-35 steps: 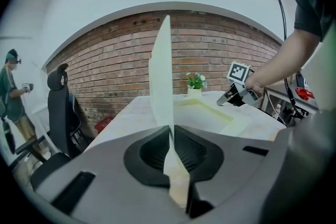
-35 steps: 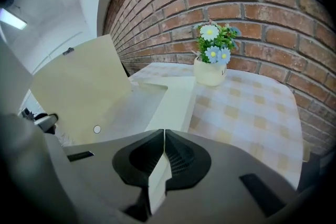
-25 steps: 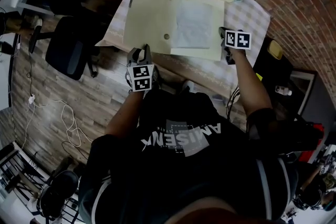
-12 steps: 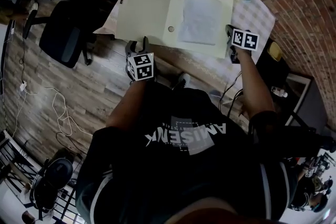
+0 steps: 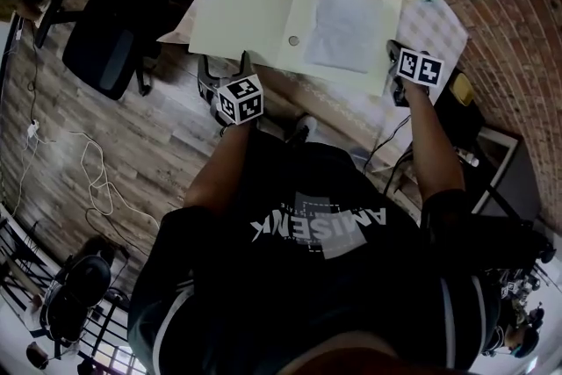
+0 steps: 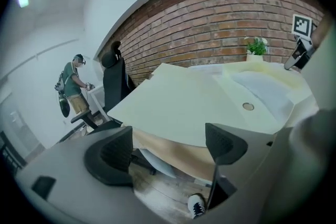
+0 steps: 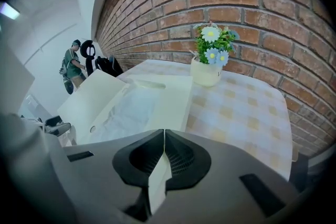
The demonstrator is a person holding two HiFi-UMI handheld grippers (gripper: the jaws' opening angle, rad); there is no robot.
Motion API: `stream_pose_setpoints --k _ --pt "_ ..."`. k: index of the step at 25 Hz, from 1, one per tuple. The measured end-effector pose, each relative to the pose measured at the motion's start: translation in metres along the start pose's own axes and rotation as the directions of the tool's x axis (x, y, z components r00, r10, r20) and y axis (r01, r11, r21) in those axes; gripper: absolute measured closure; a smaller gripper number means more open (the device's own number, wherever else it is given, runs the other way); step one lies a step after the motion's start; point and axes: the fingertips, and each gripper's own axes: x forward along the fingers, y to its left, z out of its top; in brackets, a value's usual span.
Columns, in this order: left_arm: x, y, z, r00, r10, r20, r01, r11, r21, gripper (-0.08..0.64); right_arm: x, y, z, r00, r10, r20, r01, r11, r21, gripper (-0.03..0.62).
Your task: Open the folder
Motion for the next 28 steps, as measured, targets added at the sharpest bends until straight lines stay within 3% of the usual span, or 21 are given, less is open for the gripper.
stream_pose_setpoints --k 7,14,17,21,28 --pt "-0.002 0.009 -0.002 0.993 0.114 0.018 -0.116 0.987 0.113 0.126 0.001 0.0 0.0 1.0 0.005 -0.007 -0.005 1.0 -0.017 0.548" --pt "0.009 0.006 -0.006 0.999 0.04 -0.014 -0.037 0.984 0.171 0.131 -0.001 0.002 0.0 1.0 0.019 -0.011 -0.019 0.999 -0.026 0.548" --pt "0.011 -0.004 -0.007 0.999 -0.016 -0.029 0.022 0.972 0.234 0.196 -0.001 0.003 0.0 1.0 0.023 -0.002 -0.023 0.999 -0.024 0.548" --pt "0.012 -0.023 -0.009 0.994 -0.087 -0.059 0.1 0.955 0.28 0.341 -0.001 0.003 0.0 0.999 0.033 0.007 -0.033 0.999 -0.009 0.548" --pt "0.014 -0.043 -0.014 0.965 -0.233 -0.117 0.25 0.955 0.161 0.514 -0.001 0.001 0.001 0.999 0.046 0.016 -0.046 0.999 0.009 0.548"
